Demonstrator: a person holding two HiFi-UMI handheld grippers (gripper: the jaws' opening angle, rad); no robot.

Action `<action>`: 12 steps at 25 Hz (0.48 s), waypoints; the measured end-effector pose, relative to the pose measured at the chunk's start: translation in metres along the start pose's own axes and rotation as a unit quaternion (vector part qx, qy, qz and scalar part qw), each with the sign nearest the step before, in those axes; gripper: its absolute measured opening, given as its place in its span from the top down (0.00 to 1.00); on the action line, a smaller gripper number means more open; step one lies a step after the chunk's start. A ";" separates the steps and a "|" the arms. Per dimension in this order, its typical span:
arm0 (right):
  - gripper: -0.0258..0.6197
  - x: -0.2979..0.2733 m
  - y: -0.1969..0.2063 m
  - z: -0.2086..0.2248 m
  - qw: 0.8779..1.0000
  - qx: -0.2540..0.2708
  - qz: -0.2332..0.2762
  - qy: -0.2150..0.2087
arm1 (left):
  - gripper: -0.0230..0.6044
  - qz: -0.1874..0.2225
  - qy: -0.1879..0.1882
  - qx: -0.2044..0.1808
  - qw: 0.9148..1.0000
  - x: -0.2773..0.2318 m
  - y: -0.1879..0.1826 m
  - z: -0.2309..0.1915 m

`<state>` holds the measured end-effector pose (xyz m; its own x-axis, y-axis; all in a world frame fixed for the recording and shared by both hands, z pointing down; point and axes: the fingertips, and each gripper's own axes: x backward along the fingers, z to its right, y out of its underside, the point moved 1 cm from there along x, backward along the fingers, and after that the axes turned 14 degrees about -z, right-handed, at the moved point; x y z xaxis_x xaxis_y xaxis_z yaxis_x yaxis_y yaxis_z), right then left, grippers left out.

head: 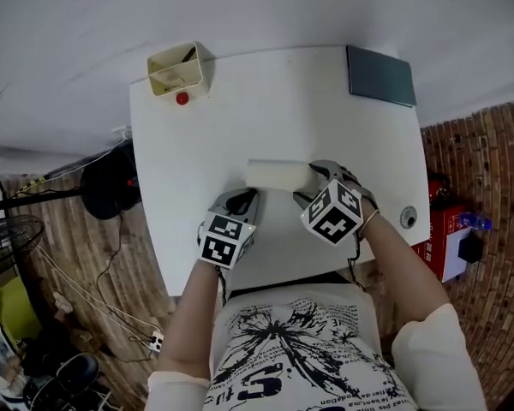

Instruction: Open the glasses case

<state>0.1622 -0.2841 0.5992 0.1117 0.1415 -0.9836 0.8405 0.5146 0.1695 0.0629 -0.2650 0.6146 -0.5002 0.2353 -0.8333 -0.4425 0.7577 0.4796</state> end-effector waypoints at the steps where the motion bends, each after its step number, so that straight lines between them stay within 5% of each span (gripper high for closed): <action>1: 0.50 0.001 -0.001 0.000 1.000 0.006 0.000 -0.002 | 0.94 0.000 -0.001 0.005 1.000 0.000 0.000 0.000; 8: 0.67 0.017 -0.013 0.004 0.999 0.016 0.027 -0.030 | 0.94 -0.002 -0.008 0.015 1.000 0.001 -0.002 -0.001; 12: 0.80 0.025 -0.022 0.020 0.999 0.007 0.051 0.000 | 0.94 -0.004 -0.010 0.020 1.000 0.001 -0.001 -0.002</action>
<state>0.1566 -0.3086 0.5698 0.1974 0.1925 -0.9612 0.8325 0.4849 0.2680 0.0616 -0.2667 0.6143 -0.4805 0.2407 -0.8433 -0.4173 0.7830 0.4613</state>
